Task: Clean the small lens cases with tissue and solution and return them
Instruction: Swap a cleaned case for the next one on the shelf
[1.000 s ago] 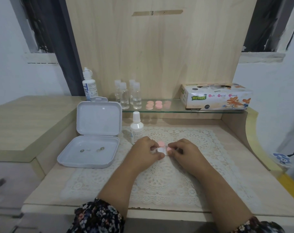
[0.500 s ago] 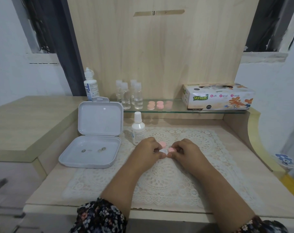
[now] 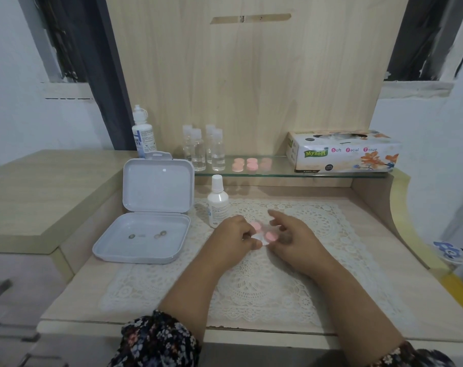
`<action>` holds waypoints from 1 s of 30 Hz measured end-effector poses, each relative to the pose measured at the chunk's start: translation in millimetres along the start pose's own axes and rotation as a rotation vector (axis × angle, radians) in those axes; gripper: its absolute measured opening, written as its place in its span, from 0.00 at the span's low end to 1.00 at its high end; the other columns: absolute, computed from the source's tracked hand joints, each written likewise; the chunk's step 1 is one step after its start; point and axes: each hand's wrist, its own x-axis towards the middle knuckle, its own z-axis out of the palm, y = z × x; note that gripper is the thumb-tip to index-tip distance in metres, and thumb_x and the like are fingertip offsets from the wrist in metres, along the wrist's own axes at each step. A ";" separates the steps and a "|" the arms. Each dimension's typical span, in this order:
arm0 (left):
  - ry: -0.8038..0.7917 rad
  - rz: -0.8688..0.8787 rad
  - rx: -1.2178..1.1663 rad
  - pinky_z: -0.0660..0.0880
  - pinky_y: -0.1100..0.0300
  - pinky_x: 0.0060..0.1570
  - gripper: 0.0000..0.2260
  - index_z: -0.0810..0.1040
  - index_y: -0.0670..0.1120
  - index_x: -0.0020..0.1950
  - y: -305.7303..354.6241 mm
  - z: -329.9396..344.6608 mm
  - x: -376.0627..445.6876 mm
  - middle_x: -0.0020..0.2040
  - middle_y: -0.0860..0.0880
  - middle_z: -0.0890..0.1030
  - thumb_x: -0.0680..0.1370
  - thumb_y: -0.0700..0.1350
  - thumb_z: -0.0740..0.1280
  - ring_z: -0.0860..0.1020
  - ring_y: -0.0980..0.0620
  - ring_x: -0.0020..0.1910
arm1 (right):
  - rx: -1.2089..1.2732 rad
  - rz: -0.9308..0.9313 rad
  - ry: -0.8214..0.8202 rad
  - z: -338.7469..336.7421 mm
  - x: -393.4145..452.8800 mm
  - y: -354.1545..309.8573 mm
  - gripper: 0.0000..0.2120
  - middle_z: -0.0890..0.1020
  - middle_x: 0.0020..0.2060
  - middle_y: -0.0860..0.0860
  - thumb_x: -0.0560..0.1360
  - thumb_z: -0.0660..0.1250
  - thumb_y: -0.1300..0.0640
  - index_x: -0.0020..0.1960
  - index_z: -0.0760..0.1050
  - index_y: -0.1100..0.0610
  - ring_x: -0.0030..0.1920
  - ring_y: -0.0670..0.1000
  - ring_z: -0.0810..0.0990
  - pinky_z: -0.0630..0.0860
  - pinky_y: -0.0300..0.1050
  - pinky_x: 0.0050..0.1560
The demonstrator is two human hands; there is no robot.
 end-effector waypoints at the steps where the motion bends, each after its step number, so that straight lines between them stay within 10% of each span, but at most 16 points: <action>1: -0.002 -0.001 0.000 0.69 0.62 0.46 0.11 0.82 0.41 0.50 0.0 0.1 -0.3 0.41 0.54 0.72 0.72 0.45 0.73 0.74 0.53 0.44 | -0.023 0.029 0.032 0.8 1.4 3.1 0.30 0.74 0.52 0.44 0.72 0.73 0.57 0.71 0.67 0.49 0.55 0.46 0.74 0.69 0.34 0.50; 9: 0.010 0.016 0.016 0.67 0.65 0.43 0.10 0.82 0.42 0.50 -1.6 -0.2 1.3 0.40 0.55 0.71 0.72 0.46 0.73 0.72 0.56 0.41 | -0.052 0.011 0.003 3.8 2.9 4.3 0.32 0.78 0.50 0.36 0.69 0.75 0.48 0.68 0.65 0.41 0.59 0.45 0.74 0.70 0.53 0.64; 19: 0.009 0.009 0.018 0.68 0.65 0.42 0.10 0.82 0.42 0.48 -1.8 0.1 0.0 0.41 0.54 0.71 0.72 0.47 0.73 0.72 0.56 0.40 | -0.065 0.014 0.086 2.2 2.9 4.0 0.25 0.77 0.47 0.39 0.74 0.71 0.54 0.67 0.67 0.43 0.54 0.45 0.73 0.70 0.52 0.61; 26: 0.004 -0.004 0.023 0.68 0.65 0.43 0.11 0.82 0.42 0.49 -1.6 -0.2 -1.7 0.43 0.51 0.73 0.72 0.48 0.73 0.73 0.54 0.43 | 0.089 0.074 0.184 -0.3 3.2 3.0 0.20 0.77 0.54 0.47 0.79 0.64 0.62 0.68 0.68 0.50 0.48 0.39 0.75 0.70 0.31 0.41; 30: 0.007 -0.009 0.027 0.68 0.64 0.43 0.10 0.81 0.43 0.49 -2.3 -0.4 -2.5 0.43 0.52 0.73 0.72 0.48 0.72 0.73 0.54 0.43 | 0.077 0.124 0.160 1.5 5.1 6.7 0.21 0.77 0.58 0.48 0.78 0.63 0.63 0.69 0.68 0.51 0.51 0.44 0.76 0.71 0.37 0.49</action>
